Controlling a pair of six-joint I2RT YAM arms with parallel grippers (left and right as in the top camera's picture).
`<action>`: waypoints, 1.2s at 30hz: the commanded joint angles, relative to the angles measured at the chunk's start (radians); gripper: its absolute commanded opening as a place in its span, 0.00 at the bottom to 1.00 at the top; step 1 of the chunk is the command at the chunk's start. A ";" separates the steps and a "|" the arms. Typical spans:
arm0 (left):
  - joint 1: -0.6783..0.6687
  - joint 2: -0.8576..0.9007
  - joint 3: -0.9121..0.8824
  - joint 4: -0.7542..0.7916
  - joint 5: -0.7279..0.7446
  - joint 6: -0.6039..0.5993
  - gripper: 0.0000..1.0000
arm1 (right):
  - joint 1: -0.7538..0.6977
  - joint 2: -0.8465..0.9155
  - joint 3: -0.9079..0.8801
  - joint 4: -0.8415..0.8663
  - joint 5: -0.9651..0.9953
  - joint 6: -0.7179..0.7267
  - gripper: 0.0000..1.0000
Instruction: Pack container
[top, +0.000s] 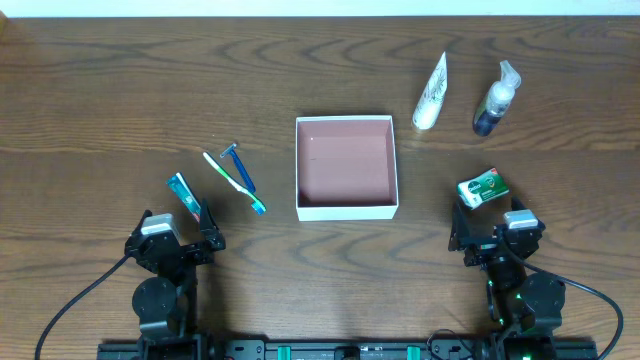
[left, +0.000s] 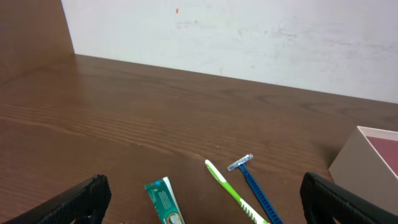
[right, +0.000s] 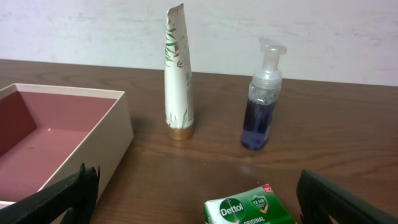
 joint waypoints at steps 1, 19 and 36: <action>0.004 -0.003 -0.028 -0.017 0.002 0.000 0.98 | -0.006 -0.002 -0.003 -0.004 0.011 -0.011 0.99; 0.004 -0.003 -0.028 -0.017 0.002 0.000 0.98 | -0.006 -0.002 -0.003 -0.004 0.011 -0.011 0.99; 0.004 -0.003 -0.028 -0.017 0.002 0.000 0.98 | -0.005 -0.002 -0.003 0.085 0.012 -0.001 0.99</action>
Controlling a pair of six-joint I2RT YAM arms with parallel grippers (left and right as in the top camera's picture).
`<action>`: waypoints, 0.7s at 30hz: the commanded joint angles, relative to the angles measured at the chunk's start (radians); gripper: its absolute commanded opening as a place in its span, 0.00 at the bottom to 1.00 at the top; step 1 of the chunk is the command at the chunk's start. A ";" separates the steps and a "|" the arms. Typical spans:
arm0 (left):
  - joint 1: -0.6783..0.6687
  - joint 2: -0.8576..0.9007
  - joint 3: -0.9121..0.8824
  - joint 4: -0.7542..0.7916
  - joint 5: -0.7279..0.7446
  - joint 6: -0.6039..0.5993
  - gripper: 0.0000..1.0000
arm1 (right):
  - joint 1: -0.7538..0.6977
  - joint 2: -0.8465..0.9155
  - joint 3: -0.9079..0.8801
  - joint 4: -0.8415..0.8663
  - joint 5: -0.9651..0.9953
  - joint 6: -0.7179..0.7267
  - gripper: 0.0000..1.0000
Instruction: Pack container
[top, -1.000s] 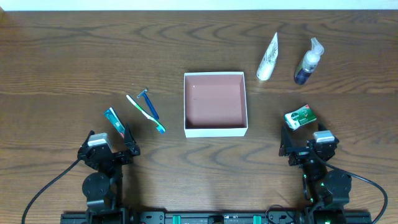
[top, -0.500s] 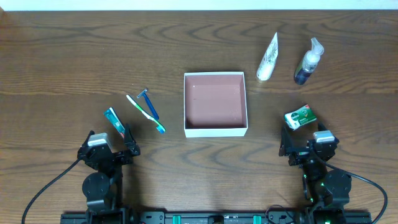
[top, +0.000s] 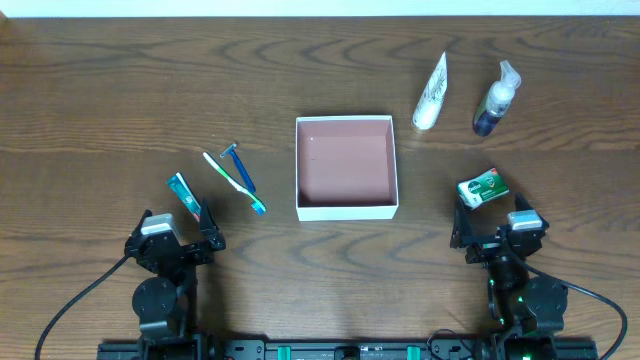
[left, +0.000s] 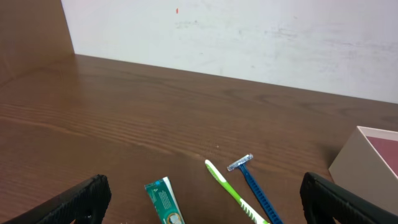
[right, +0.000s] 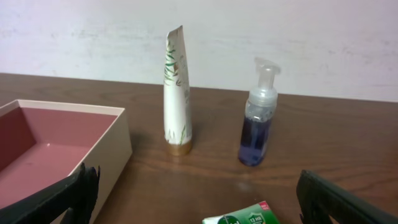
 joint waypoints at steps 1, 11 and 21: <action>0.004 -0.003 -0.029 -0.017 0.002 0.000 0.98 | -0.005 -0.002 -0.002 0.034 -0.024 0.013 0.99; 0.004 -0.003 -0.028 -0.017 0.002 0.000 0.98 | -0.005 0.139 0.215 -0.019 -0.158 0.042 0.99; 0.004 -0.003 -0.028 -0.017 0.002 0.000 0.98 | -0.005 0.793 0.960 -0.515 -0.159 0.006 0.99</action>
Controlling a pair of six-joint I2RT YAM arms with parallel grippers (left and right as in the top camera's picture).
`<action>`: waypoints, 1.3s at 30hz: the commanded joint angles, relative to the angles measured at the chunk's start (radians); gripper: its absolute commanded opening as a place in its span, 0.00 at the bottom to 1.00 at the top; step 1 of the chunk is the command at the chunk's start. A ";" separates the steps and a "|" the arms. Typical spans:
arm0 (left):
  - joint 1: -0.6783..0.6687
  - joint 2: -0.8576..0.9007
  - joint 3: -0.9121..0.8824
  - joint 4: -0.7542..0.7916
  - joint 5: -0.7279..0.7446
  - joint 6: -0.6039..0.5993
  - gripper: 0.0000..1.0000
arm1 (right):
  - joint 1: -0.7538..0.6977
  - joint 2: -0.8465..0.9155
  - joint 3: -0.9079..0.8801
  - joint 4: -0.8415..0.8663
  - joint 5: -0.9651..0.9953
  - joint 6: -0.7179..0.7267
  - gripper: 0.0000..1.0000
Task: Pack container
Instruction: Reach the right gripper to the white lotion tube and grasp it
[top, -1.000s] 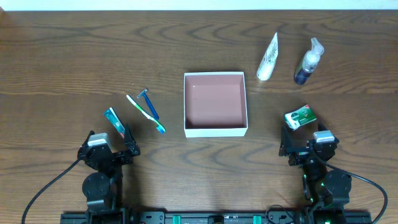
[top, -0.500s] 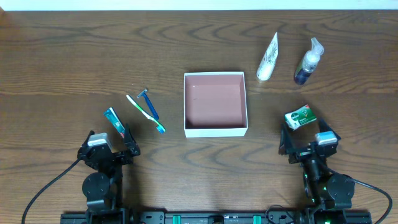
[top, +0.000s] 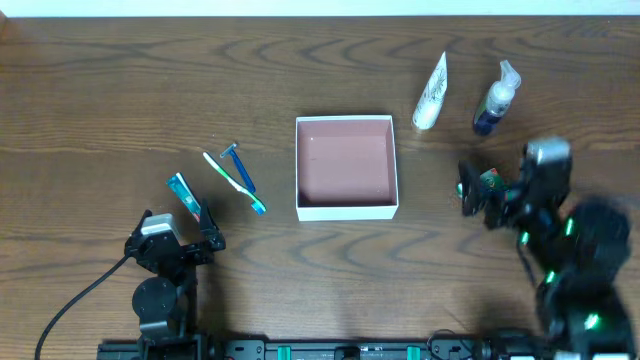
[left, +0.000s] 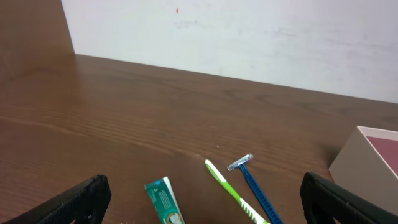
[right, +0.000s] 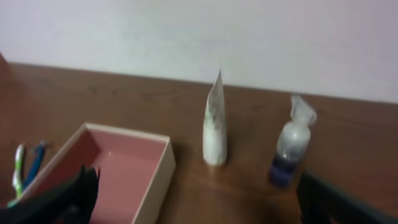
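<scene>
The container, a white box with a pink inside (top: 347, 165), stands empty mid-table, and also shows at left as the box (right: 112, 168). Left of it lie a green toothpaste tube (top: 185, 195), a green toothbrush (top: 235, 180) and a blue razor (top: 240, 168). My left gripper (top: 178, 232) rests open just behind the toothpaste tube (left: 165, 200). The right gripper (top: 492, 192) hangs open and blurred over a green soap packet (top: 490, 180), mostly covering it. A white tube (right: 214, 121) and a blue pump bottle (right: 292, 143) stand beyond.
The white tube (top: 431, 92) and the pump bottle (top: 495, 100) stand upright at the back right, close to each other. The toothbrush (left: 233, 198) and razor (left: 252, 183) lie side by side. A pale wall runs behind the table's far edge.
My right arm has risen from the near edge and gone forward over the soap packet. Its camera now looks down from higher up, and the soap has left its view. The left arm is unchanged.
Both grippers first rested open near the table's front edge, the soap just ahead of the right one. Then the right wrist view had lifted slightly, with the soap lower in frame. Now the right gripper is up over the soap; nothing has been picked up.
</scene>
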 joint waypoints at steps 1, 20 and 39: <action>0.004 -0.004 -0.028 -0.018 0.002 0.000 0.98 | -0.005 0.192 0.219 -0.114 -0.013 -0.013 0.99; 0.004 -0.004 -0.028 -0.018 0.002 0.000 0.98 | 0.068 0.759 0.546 -0.064 0.034 0.006 0.99; 0.004 -0.004 -0.028 -0.018 0.002 0.000 0.98 | 0.302 0.847 0.820 -0.341 0.354 0.132 0.99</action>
